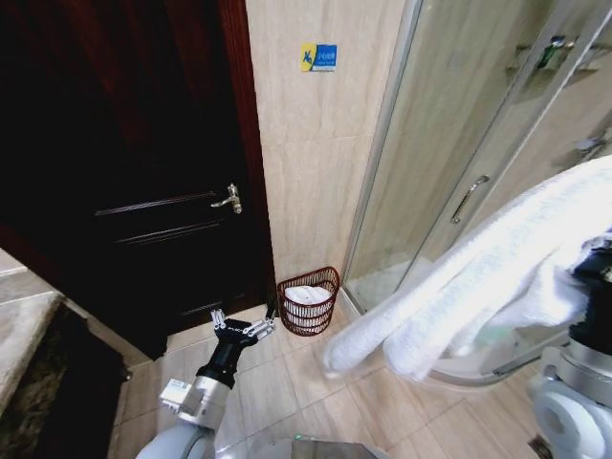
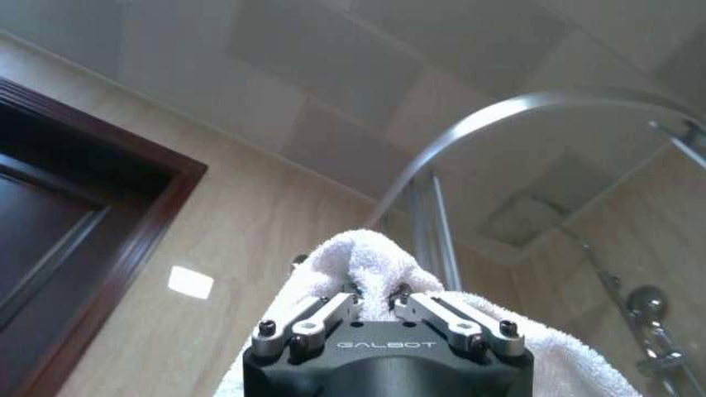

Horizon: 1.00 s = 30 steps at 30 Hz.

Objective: Discard the used towel into the hamper.

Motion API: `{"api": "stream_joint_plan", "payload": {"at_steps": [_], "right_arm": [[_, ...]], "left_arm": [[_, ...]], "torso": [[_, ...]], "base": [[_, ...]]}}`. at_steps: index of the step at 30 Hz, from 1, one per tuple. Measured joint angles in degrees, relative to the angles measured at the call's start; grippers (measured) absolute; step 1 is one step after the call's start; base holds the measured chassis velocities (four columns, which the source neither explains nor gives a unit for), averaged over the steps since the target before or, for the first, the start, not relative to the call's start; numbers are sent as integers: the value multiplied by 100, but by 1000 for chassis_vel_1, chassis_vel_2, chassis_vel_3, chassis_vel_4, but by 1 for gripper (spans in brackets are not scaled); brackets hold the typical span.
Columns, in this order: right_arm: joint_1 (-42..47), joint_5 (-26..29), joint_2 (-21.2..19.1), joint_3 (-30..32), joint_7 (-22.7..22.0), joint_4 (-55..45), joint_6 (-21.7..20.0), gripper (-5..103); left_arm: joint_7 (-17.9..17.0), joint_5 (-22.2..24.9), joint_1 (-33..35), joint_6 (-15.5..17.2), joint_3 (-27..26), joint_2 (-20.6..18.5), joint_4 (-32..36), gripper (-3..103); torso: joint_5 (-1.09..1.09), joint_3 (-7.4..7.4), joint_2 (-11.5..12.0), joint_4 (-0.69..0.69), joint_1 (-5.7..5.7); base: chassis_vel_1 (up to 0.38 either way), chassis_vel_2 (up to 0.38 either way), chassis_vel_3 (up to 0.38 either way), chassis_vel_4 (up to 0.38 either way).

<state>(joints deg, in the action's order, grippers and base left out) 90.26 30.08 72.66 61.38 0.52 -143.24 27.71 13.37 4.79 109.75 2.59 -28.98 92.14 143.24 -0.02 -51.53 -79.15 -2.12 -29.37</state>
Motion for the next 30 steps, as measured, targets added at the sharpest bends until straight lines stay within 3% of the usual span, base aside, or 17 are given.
{"api": "stream_joint_plan", "payload": {"at_steps": [30], "right_arm": [[69, -99, 7, 75, -70, 0, 172, 9]], "left_arm": [[0, 0, 0, 0, -2, 0, 0, 100]], "torso": [[2, 5, 8, -1, 4]], "base": [[88, 87, 78, 79]]}}
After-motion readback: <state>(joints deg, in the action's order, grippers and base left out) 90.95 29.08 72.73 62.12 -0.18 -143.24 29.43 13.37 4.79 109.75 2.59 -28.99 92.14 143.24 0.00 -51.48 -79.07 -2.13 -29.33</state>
